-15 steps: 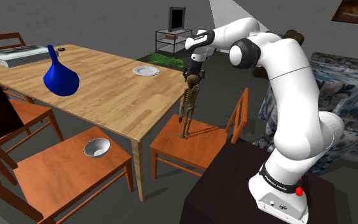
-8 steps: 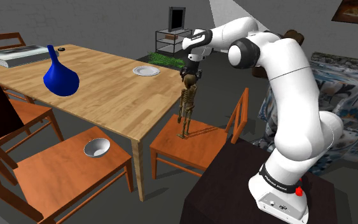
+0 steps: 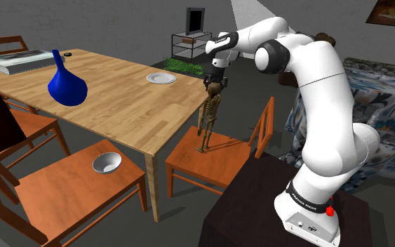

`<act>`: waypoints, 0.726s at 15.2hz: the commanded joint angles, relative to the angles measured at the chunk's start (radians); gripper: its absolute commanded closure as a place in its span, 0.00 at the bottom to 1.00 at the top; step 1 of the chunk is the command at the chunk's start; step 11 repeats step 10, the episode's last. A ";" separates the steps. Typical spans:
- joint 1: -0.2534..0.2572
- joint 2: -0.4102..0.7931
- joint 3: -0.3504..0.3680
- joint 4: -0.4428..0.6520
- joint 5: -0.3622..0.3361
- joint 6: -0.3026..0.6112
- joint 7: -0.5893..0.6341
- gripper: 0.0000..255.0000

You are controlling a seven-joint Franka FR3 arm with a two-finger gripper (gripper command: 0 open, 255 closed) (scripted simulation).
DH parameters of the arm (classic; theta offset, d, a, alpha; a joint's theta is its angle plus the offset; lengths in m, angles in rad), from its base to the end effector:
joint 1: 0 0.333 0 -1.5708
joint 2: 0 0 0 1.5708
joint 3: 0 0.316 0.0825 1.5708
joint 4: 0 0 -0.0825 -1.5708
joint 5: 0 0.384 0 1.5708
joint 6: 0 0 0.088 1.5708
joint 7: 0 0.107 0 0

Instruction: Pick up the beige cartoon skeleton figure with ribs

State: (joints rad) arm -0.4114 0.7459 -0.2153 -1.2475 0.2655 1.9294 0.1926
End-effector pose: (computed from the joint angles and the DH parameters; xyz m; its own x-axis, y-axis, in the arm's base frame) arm 0.6329 -0.3862 0.3227 0.6484 -0.7583 -0.0675 -0.7610 -0.6429 -0.0868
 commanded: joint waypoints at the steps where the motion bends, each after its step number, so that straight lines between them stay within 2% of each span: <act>1: 0.000 0.001 -0.002 -0.005 -0.005 -0.025 0.002 1.00; 8: -0.002 -0.027 -0.007 0.042 -0.013 -0.099 0.014 1.00; 11: -0.002 -0.028 -0.007 0.043 -0.013 -0.101 0.014 1.00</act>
